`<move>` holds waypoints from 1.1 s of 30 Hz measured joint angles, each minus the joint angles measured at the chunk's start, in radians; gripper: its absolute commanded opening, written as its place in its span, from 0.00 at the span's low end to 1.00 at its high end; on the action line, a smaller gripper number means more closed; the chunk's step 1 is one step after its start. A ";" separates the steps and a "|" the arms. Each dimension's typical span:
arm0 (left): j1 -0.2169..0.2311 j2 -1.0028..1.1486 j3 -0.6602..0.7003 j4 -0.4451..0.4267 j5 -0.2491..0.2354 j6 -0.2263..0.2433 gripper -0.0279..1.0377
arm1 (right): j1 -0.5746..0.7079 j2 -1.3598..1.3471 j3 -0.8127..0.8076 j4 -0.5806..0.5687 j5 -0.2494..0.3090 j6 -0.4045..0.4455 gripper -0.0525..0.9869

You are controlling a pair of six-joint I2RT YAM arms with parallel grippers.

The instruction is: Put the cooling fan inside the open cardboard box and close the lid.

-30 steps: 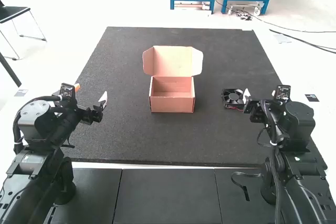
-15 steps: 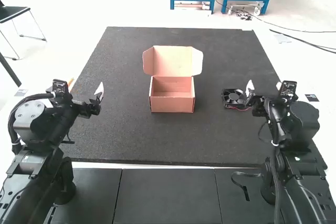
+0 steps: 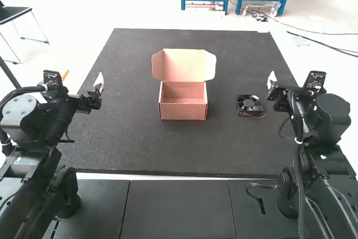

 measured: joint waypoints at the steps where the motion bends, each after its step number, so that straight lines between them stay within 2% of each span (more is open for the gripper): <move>1: 0.000 0.032 0.018 -0.002 -0.001 -0.002 0.93 | 0.000 0.038 0.026 0.001 0.003 0.000 0.93; 5: 0.000 0.173 0.113 -0.020 -0.008 -0.002 0.93 | 0.000 0.194 0.151 -0.030 0.009 0.000 0.93; 8: 0.000 0.281 0.208 -0.071 -0.019 -0.002 0.93 | 0.000 0.297 0.267 -0.090 0.015 0.005 0.93; 12: 0.000 0.432 0.354 -0.179 -0.027 -0.003 0.93 | 0.000 0.455 0.477 -0.252 0.035 0.010 0.93; 16: 0.000 0.586 0.504 -0.345 -0.023 -0.005 0.93 | 0.000 0.631 0.712 -0.486 0.048 0.011 0.93; 19: 0.000 0.673 0.595 -0.490 0.024 -0.005 0.93 | 0.000 0.735 0.835 -0.627 0.062 0.010 0.92; 22: 0.000 0.709 0.637 -0.560 0.099 -0.010 0.93 | 0.000 0.805 0.923 -0.736 0.070 0.010 0.92; 27: -0.014 0.682 0.686 -0.578 0.188 -0.024 0.93 | 0.000 0.854 1.026 -0.837 0.074 0.010 0.92; 30: -0.047 0.654 0.692 -0.569 0.212 -0.040 0.93 | -0.005 0.904 1.070 -0.929 0.074 0.018 0.92; 33: -0.097 0.646 0.692 -0.560 0.212 -0.050 0.93 | -0.008 0.979 1.073 -0.952 0.074 0.021 0.92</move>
